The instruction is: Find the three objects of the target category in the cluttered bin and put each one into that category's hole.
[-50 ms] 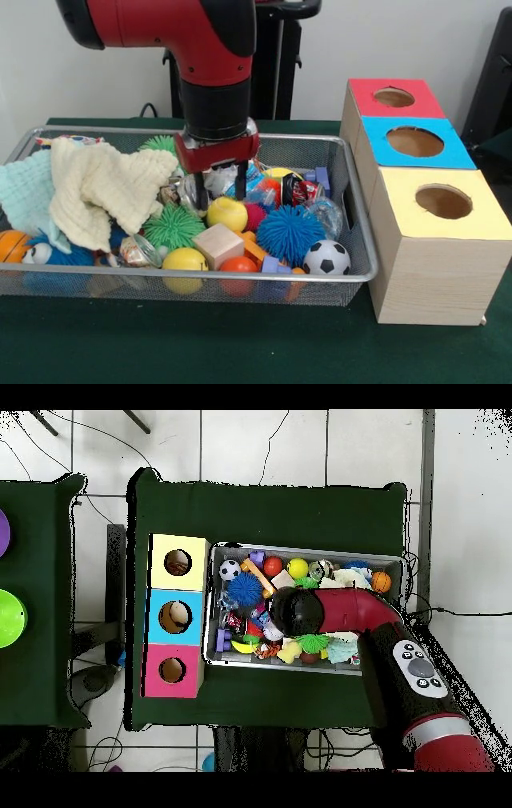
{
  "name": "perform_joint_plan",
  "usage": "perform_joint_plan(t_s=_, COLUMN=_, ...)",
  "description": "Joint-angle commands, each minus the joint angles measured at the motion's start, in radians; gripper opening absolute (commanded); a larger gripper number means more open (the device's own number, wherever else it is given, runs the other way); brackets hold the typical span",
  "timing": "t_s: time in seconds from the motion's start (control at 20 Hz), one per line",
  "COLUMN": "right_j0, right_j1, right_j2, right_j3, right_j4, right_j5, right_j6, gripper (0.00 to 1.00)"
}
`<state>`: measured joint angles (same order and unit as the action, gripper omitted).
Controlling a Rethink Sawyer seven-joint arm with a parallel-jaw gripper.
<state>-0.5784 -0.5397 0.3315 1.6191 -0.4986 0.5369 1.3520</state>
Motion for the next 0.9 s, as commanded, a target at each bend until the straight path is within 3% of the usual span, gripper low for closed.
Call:
perform_joint_plan(t_s=0.05, right_j0=-0.084, right_j1=-0.006, right_j2=0.010, right_j3=-0.118, right_j4=-0.081, right_j5=0.062, right_j6=-0.135, gripper=1.00)
perform_joint_plan(t_s=0.5, right_j0=-0.147, right_j1=0.003, right_j2=0.030, right_j3=-0.236, right_j4=-0.148, right_j5=0.229, right_j6=-0.305, gripper=1.00)
perform_joint_plan(t_s=0.9, right_j0=-0.156, right_j1=0.021, right_j2=0.043, right_j3=-0.249, right_j4=-0.183, right_j5=0.306, right_j6=-0.298, gripper=1.00)
